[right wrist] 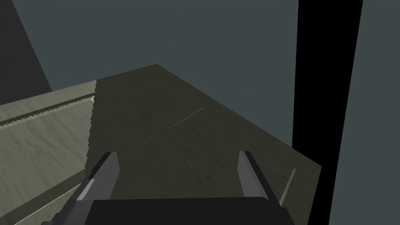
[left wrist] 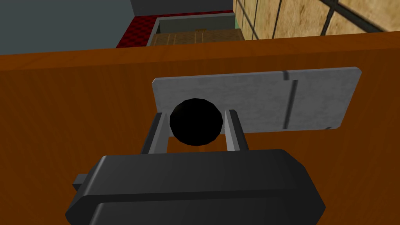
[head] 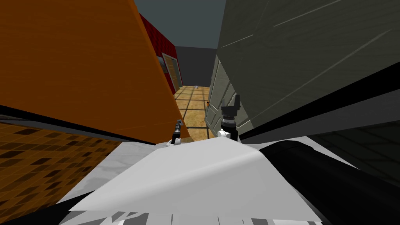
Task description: Push the door open
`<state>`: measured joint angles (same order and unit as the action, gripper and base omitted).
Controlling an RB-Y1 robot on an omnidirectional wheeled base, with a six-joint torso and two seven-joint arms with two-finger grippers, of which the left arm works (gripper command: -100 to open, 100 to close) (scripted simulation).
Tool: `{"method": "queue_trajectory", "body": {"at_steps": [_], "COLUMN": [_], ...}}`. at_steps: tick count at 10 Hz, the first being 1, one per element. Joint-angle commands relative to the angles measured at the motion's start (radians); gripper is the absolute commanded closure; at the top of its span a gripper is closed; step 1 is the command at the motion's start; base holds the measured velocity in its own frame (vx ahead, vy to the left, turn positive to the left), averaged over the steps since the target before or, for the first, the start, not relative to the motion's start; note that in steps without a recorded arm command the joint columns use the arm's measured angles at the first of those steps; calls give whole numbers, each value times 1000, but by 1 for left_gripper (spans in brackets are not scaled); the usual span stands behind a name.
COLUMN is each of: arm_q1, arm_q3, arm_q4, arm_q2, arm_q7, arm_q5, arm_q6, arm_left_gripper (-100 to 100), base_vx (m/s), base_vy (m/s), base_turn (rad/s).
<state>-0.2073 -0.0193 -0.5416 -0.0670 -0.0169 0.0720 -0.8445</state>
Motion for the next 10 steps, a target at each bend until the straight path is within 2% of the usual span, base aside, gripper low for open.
{"method": "queue_trajectory", "body": {"at_steps": [1,3,4,7,8,10], "arm_q1": [2,2,1,-1,-3,-3], "arm_q3": [0,0,12,25,41,41], "arm_q4": [0,0,3,4,5,5], "arm_q2": [0,0,-6,-12,-17,-17], "arm_q7": [0,0,12,24,38,38], "arm_q5": [0,0,7,13,22,22], "arm_q6": [-1,-1,0,0,-2,-2], "arm_left_gripper": [100,100,100,100,100,100], "base_vx": [-11,-4,87,152,165,115], "base_vy": [1,0,-17,-6,-15,0], "base_turn": [0,1,43,34,67,33]}}
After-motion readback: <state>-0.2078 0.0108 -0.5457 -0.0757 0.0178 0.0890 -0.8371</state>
